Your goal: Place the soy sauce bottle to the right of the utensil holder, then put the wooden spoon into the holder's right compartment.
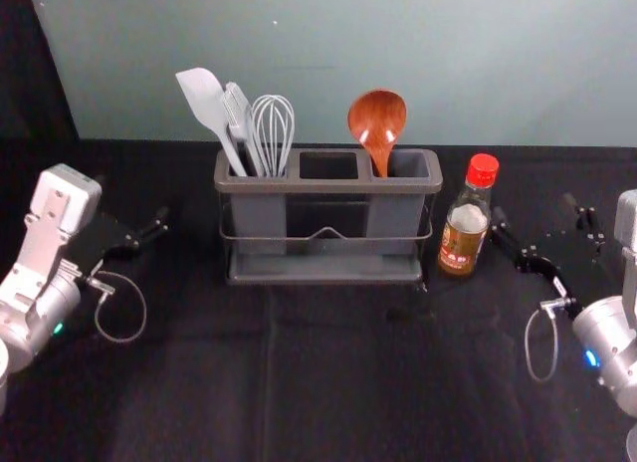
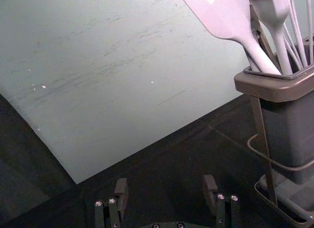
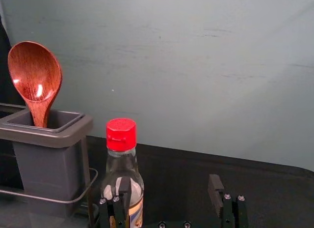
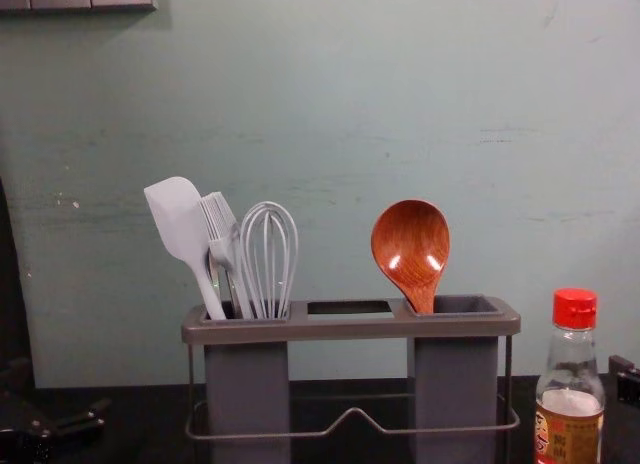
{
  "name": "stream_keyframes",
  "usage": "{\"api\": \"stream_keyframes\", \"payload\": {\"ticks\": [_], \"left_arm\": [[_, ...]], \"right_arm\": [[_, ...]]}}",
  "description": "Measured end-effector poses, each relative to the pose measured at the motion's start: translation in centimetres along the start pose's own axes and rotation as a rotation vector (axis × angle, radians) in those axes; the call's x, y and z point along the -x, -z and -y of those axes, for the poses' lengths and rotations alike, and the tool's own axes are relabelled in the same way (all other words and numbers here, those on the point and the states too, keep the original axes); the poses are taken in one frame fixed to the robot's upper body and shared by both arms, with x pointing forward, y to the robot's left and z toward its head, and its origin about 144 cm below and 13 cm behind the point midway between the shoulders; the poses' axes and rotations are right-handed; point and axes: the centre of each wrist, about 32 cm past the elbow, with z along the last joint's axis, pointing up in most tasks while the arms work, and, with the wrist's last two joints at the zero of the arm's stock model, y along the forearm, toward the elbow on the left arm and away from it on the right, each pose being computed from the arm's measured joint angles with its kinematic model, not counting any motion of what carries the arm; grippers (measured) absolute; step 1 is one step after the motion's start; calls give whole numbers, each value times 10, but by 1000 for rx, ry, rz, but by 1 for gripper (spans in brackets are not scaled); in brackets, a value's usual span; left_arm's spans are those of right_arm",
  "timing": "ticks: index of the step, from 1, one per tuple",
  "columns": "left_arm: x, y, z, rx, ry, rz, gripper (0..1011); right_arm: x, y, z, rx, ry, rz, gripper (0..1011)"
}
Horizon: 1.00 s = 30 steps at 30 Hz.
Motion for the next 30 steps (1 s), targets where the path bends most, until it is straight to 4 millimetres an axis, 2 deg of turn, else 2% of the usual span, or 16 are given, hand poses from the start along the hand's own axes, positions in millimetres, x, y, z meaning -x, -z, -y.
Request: {"api": "stream_keyframes", "payload": {"ticks": [30], "left_arm": [[0, 0, 0, 0, 0, 0, 1005]], "right_arm": [[0, -2, 1, 2, 5, 2, 1003]]}}
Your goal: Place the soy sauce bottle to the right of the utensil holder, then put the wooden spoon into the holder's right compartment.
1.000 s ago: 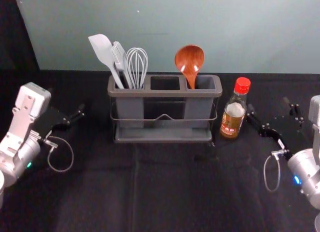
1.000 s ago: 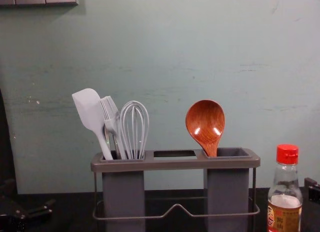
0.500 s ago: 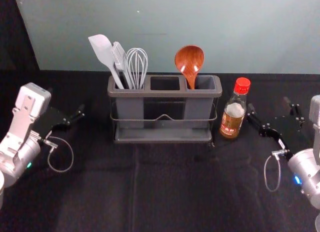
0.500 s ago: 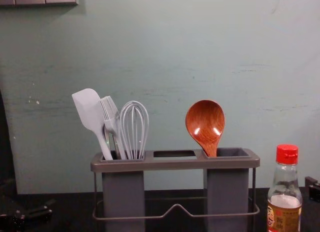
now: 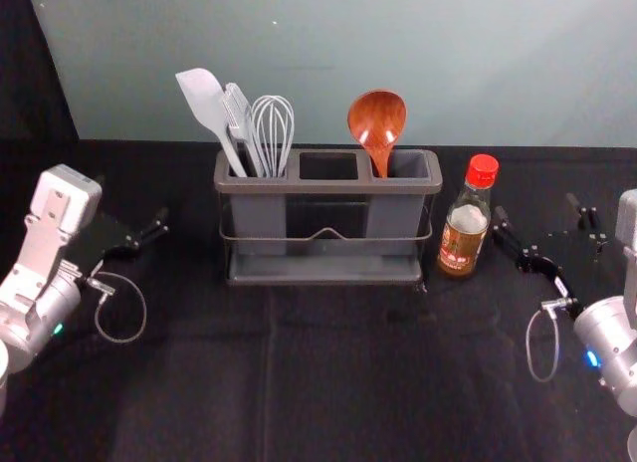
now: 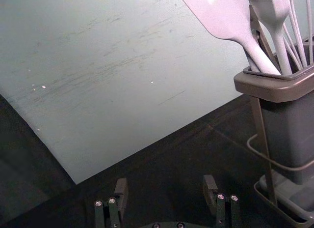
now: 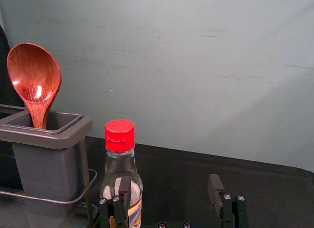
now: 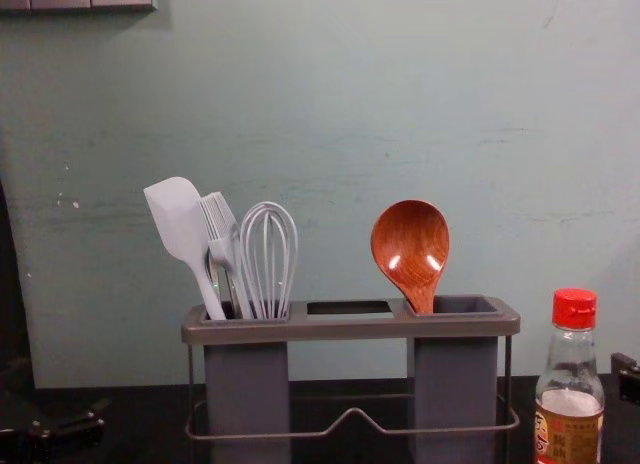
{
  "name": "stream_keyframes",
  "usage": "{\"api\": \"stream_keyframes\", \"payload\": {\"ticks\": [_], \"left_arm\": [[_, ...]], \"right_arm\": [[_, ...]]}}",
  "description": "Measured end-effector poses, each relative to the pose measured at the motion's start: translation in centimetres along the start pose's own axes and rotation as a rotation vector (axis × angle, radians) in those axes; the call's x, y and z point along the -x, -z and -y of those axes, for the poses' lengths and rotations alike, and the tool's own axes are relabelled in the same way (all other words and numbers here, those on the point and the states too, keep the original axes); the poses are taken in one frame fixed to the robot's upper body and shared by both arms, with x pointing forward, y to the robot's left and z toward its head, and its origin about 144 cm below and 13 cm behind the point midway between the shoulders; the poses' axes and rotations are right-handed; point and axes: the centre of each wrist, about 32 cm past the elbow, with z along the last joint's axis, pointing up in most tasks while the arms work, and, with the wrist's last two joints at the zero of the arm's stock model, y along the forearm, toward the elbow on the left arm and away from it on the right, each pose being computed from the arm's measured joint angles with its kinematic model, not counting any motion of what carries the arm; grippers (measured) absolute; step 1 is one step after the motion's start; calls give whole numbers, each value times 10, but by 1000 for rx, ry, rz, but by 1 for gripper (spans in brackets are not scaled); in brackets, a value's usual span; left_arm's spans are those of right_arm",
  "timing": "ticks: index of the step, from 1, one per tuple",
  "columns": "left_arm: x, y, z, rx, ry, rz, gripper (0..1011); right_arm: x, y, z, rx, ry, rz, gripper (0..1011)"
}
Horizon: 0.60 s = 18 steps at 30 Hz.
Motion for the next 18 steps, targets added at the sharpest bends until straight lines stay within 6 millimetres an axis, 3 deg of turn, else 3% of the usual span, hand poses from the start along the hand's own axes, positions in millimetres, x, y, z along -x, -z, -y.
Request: {"api": "stream_keyframes", "payload": {"ticks": [18], "left_arm": [[0, 0, 0, 0, 0, 0, 1005]], "right_arm": [[0, 0, 0, 0, 1, 0, 1002]]}}
